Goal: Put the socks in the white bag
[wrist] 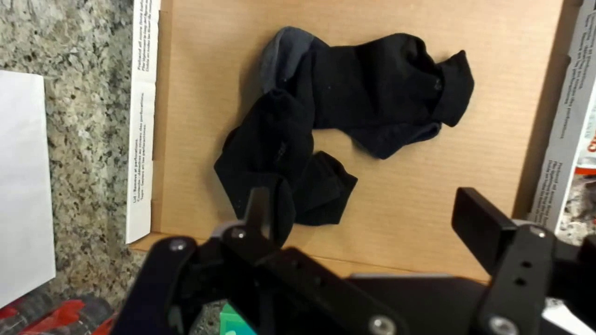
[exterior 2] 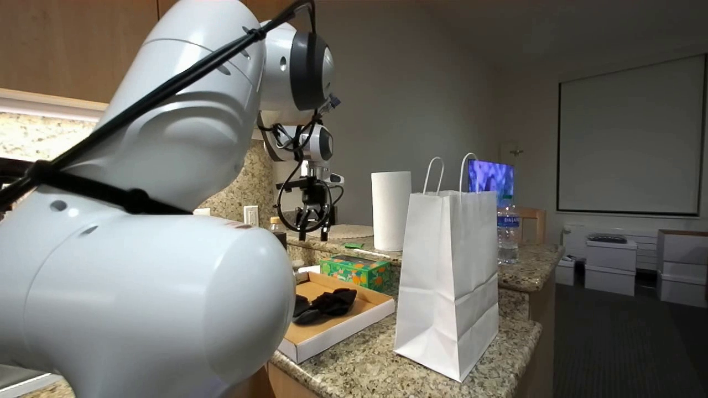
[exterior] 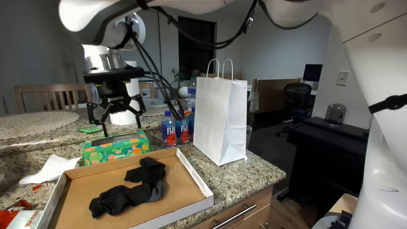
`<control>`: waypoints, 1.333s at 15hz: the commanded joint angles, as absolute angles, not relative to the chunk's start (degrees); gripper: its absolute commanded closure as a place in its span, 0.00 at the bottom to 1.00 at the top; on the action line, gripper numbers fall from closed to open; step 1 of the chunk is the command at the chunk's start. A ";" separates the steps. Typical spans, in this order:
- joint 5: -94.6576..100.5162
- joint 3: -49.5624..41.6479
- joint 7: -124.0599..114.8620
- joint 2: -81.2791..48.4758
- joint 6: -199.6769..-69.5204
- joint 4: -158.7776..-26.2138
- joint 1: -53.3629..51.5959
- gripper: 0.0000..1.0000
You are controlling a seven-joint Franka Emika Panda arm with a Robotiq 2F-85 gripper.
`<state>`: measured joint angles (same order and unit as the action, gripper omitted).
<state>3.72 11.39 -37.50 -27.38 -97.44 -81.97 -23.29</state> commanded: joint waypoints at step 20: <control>-4.31 6.30 -41.94 -31.46 -127.43 -100.11 -22.80 0.00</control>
